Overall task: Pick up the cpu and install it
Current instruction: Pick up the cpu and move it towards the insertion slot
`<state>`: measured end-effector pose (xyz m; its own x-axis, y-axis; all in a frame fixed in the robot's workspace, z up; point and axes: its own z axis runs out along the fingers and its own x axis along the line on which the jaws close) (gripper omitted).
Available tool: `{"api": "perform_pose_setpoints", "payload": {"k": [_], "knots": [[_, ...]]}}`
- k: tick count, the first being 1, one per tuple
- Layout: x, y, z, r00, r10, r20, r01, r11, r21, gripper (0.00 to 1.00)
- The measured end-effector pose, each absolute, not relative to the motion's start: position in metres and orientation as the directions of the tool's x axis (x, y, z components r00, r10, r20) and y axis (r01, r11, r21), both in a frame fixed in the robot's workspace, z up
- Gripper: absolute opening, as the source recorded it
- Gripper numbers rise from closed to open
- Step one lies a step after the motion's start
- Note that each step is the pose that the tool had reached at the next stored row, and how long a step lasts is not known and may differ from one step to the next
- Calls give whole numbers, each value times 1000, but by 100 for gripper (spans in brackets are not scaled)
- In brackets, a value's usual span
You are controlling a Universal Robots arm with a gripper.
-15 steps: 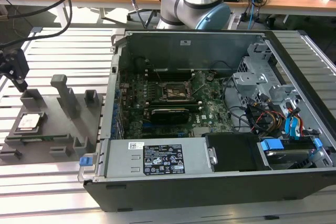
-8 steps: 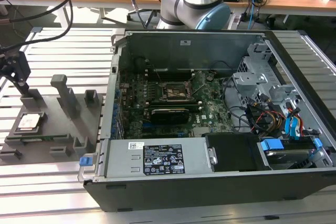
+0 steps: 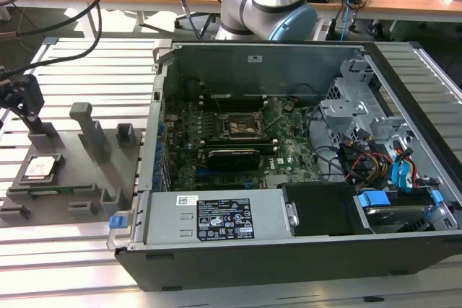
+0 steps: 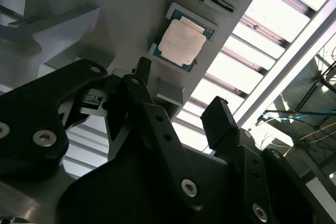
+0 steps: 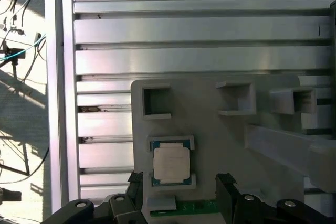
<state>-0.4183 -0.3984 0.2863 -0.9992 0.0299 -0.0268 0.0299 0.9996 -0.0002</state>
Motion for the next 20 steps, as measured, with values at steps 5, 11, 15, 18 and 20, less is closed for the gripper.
{"api": "perform_pose_setpoints", "payload": {"k": [5, 11, 15, 18, 20], "knots": [[-418, -398, 282, -999, 30, -27, 30, 1000, 0, 66], [-418, -398, 277, -999, 30, -27, 30, 1000, 0, 66], [-418, -398, 274, -999, 30, -27, 30, 1000, 0, 66], [-418, -398, 272, -999, 30, -27, 30, 1000, 0, 66], [-418, -398, 264, -999, 30, -27, 30, 1000, 0, 66]]}}
